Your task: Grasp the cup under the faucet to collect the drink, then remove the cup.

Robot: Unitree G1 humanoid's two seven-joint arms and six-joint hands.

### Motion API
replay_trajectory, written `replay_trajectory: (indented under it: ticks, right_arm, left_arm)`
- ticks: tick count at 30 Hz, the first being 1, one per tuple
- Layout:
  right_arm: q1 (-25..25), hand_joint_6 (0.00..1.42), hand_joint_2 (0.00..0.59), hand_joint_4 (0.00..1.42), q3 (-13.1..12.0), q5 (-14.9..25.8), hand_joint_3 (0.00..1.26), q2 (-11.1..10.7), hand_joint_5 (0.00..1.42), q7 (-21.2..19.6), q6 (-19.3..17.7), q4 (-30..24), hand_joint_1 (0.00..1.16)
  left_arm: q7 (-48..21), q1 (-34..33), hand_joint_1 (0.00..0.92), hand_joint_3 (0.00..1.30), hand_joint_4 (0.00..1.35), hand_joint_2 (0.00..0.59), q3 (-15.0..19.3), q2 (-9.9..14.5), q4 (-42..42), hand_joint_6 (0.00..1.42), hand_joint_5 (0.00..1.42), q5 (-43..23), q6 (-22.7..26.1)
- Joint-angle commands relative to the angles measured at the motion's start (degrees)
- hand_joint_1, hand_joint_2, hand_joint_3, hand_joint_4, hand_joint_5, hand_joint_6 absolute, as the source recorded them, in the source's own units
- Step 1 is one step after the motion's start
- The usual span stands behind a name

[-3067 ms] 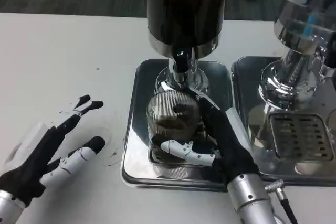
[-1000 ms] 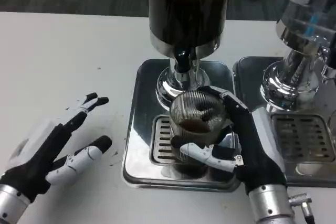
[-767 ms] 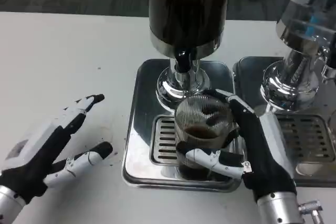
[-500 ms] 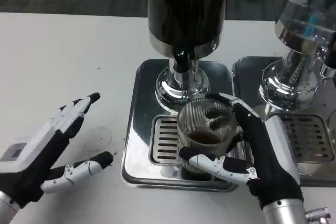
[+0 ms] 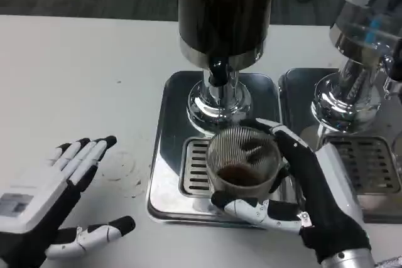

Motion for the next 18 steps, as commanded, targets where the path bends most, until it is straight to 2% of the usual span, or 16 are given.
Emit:
replay_trajectory:
  ticks: [1, 6, 11, 18]
  right_arm:
    - [0.7, 0.88, 0.222, 0.51, 0.3, 0.5, 0.33, -0.4, 0.61, 0.8, -1.2, -3.4, 0.99]
    - [1.7, 0.88, 0.222, 0.51, 0.1, 1.0, 0.33, -0.9, 0.61, 1.6, -1.1, -4.6, 1.00]
    - [2.4, 0.88, 0.222, 0.51, 0.0, 1.1, 0.33, -1.5, 0.61, 2.2, -1.3, -5.6, 1.00]
    - [4.0, 0.88, 0.222, 0.51, 0.5, 0.5, 0.33, -1.4, 0.61, 2.4, -1.4, -7.1, 1.00]
  left_arm:
    - [2.0, 3.4, 0.000, 0.00, 0.00, 0.124, 0.3, 0.6, -3.8, 0.00, 0.00, 1.7, 0.9]
    - [2.3, 6.3, 0.000, 0.00, 0.00, 0.117, 0.6, 1.2, -6.7, 0.00, 0.00, 2.4, 0.9]
    - [4.0, 8.6, 0.000, 0.00, 0.00, 0.114, 1.7, 0.8, -7.7, 0.00, 0.00, 2.9, 1.2]
    - [5.4, 10.6, 0.000, 0.00, 0.00, 0.112, 1.9, 0.6, -8.9, 0.00, 0.00, 3.3, 1.6]
